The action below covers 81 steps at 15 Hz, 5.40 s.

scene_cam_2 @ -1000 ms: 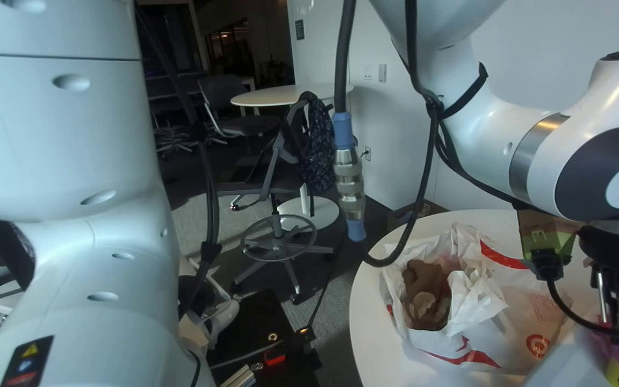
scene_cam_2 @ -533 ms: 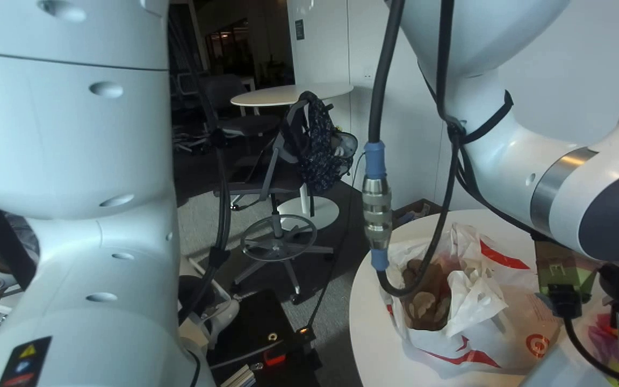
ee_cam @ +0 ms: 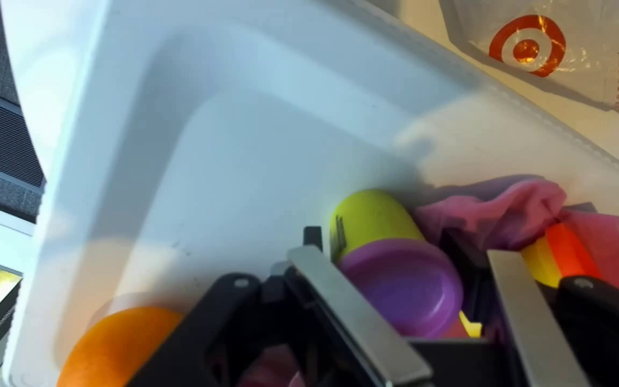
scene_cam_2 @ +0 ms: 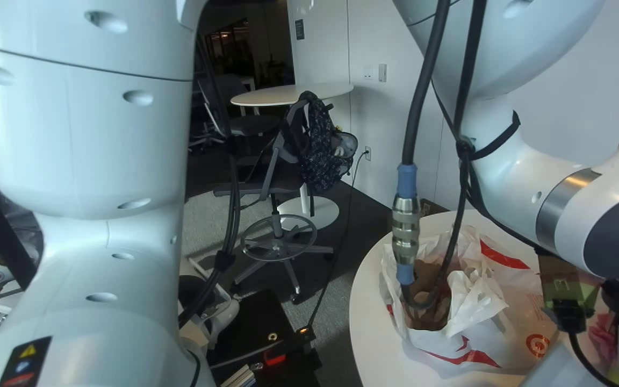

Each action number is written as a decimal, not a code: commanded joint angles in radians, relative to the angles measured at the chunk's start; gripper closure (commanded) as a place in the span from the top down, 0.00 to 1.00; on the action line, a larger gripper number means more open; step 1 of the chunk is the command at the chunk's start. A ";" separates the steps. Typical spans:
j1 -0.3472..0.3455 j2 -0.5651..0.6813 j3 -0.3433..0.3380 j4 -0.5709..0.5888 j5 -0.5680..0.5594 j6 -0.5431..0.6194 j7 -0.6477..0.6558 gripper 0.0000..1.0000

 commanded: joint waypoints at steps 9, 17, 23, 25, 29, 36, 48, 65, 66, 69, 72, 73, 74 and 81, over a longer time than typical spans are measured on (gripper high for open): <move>0.083 -0.230 0.007 -0.153 -0.045 -0.064 -0.022 0.25; 0.134 -0.441 0.243 -0.280 0.170 -0.180 -0.300 0.25; 0.208 -0.267 0.364 -0.171 0.178 -0.190 -0.388 0.25; 0.220 -0.173 0.380 -0.109 0.127 -0.158 -0.362 0.25; 0.259 0.021 0.352 0.031 0.036 -0.069 -0.322 0.25; 0.349 0.269 0.208 0.198 -0.041 0.047 -0.303 0.23; 0.411 0.184 0.053 0.148 -0.014 0.138 -0.282 1.00; -0.009 -0.292 0.175 -0.057 0.529 -0.074 -0.539 1.00; -0.013 -0.295 0.168 -0.064 0.529 -0.063 -0.539 1.00; -0.012 -0.298 0.169 -0.072 0.528 -0.051 -0.531 1.00; -0.020 -0.264 0.156 -0.076 0.403 0.011 -0.471 1.00; -0.028 -0.248 0.142 -0.069 0.327 0.019 -0.433 1.00; -0.036 -0.232 0.123 -0.060 0.254 0.028 -0.390 1.00; -0.063 -0.143 -0.034 0.083 -0.098 -0.118 -0.077 1.00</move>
